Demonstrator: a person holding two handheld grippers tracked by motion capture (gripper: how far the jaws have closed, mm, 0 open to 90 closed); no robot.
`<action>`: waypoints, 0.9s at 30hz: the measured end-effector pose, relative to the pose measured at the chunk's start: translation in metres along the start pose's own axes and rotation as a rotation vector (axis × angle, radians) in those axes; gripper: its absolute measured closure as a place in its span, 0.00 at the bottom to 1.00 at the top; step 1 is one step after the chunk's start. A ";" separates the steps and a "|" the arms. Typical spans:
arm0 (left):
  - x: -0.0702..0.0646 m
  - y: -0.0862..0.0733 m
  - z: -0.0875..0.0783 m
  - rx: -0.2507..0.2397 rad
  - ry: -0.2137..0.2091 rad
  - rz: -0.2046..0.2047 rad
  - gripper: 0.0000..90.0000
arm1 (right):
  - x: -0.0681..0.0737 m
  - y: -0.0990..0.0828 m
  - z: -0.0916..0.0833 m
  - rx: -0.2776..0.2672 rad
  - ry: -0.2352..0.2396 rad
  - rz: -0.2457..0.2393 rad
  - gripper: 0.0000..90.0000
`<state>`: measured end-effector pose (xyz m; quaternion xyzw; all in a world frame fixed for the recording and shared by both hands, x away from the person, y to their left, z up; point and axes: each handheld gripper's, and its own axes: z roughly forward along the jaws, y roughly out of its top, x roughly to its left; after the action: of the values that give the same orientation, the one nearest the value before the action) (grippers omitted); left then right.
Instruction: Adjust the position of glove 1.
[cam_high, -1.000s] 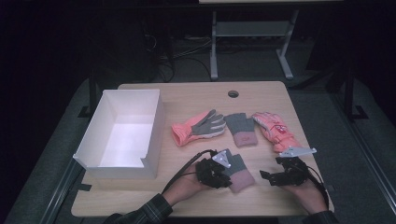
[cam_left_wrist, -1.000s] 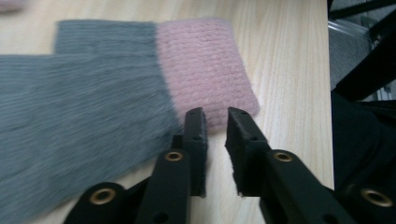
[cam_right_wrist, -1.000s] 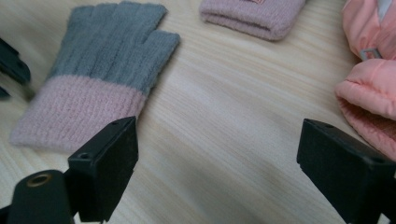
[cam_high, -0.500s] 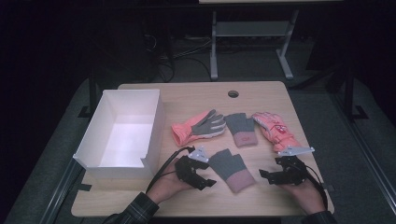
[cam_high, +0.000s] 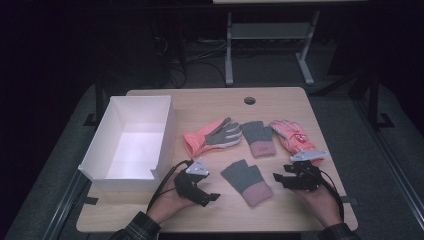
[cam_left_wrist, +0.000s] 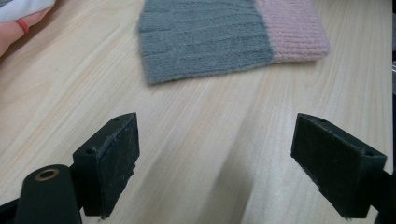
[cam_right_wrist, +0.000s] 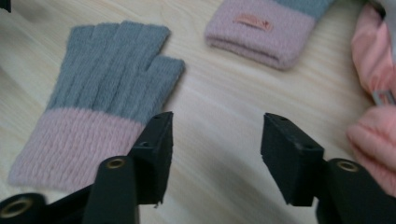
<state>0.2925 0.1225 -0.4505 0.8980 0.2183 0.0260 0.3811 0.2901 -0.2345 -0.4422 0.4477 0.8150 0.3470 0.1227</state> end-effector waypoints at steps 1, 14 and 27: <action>0.001 0.000 0.001 -0.001 -0.003 -0.006 0.17 | 0.001 0.003 0.001 0.001 -0.007 -0.005 0.51; 0.001 0.002 0.008 0.003 0.017 0.020 0.17 | -0.005 0.043 0.017 -0.026 -0.036 0.046 0.66; 0.001 0.002 0.008 -0.010 0.025 0.023 0.17 | -0.022 0.083 0.050 -0.062 -0.076 0.082 0.68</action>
<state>0.2956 0.1157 -0.4550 0.8981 0.2125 0.0429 0.3825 0.3820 -0.1994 -0.4251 0.4893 0.7797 0.3596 0.1529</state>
